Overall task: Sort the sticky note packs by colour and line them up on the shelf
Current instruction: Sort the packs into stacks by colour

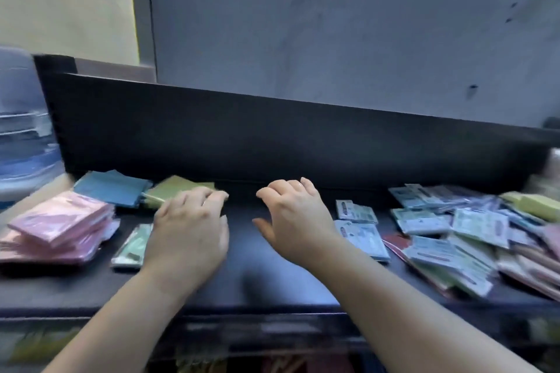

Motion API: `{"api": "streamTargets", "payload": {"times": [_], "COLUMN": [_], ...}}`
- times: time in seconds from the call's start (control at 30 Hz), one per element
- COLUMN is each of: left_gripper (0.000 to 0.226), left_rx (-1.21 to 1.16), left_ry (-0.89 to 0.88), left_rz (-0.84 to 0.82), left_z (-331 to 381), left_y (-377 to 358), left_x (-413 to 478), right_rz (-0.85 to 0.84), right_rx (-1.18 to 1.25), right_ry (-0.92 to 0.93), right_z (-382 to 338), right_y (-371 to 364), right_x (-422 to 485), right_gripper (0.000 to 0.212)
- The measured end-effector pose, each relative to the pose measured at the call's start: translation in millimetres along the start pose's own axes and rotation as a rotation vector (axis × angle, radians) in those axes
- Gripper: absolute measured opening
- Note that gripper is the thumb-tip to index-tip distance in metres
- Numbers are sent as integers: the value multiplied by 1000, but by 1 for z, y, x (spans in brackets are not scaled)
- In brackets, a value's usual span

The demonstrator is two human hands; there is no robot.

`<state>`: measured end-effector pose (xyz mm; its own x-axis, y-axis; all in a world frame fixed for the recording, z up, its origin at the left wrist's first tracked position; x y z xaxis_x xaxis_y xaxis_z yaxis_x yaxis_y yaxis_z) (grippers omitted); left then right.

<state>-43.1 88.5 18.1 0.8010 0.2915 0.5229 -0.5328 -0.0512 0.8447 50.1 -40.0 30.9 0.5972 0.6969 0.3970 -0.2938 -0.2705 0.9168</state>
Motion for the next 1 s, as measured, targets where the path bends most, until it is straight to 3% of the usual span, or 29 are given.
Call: {"api": "streamTargets", "payload": {"times": [0.2, 0.47, 0.6, 0.77, 0.93, 1.0], "left_gripper": [40, 55, 64, 84, 96, 94], "left_rx": [-102, -21, -17, -218, -430, -576], "left_ry": [-132, 118, 180, 276, 381, 445], "left_rz": [-213, -546, -577, -574, -508, -446], "left_z": [122, 214, 237, 245, 241, 238], "left_y": [-26, -74, -82, -79, -72, -70], "left_x": [15, 34, 39, 41, 33, 25], "right_rz": [-28, -81, -110, -247, -313, -307], "right_rx": [-14, 43, 129, 259, 310, 256], "right_ry": [-123, -206, -241, -227, -245, -247], "right_z": [104, 213, 244, 258, 260, 258], "right_y": [18, 30, 32, 34, 28, 26], "right_x": [-68, -136, -154, -165, -159, -153], "right_gripper": [37, 36, 49, 64, 62, 48]}}
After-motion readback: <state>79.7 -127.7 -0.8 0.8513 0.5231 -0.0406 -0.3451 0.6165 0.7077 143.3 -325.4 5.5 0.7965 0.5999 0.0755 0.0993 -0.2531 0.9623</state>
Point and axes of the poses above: each hand's wrist, its own x-axis towards the middle knuckle, its own y-axis out of the back of the hand, z = x × y, the point moved 2 cm from there along x, towards the middle knuckle, and after that the axes turned 3 degrees about -y, right-handed, at the moved point
